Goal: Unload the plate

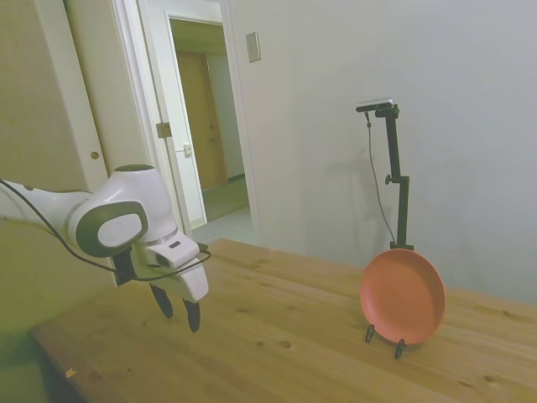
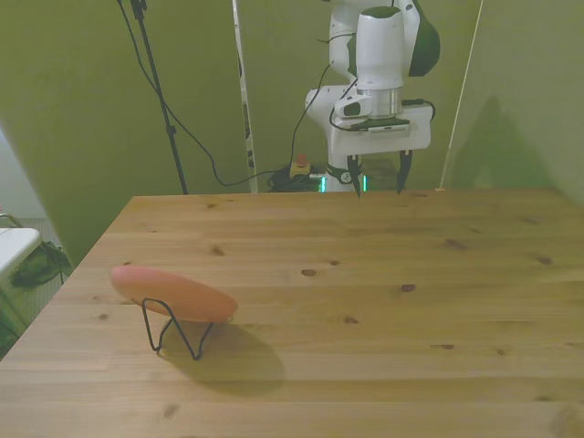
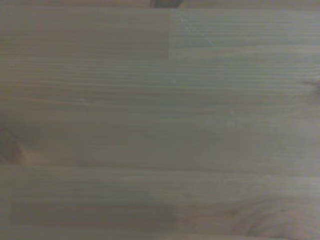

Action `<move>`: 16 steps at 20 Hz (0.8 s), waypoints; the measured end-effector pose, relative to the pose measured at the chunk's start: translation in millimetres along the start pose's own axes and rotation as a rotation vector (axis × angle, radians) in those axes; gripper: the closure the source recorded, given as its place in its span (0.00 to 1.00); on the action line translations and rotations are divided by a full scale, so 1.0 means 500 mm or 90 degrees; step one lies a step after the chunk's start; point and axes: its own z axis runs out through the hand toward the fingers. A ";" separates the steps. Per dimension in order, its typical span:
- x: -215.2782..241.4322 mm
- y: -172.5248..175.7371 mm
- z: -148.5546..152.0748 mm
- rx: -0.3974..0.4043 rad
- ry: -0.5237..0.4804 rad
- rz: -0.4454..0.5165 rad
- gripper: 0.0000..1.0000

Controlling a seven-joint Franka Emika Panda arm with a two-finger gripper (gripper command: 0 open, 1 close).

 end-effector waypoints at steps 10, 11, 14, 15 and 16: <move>0.223 0.155 -0.141 0.050 0.111 0.129 0.00; 0.251 0.175 -0.155 0.053 0.125 0.144 0.00; 0.337 0.212 -0.184 0.056 0.157 0.177 0.00; 0.365 0.217 -0.190 0.055 0.164 0.187 0.00; 0.395 0.221 -0.194 0.054 0.169 0.196 0.00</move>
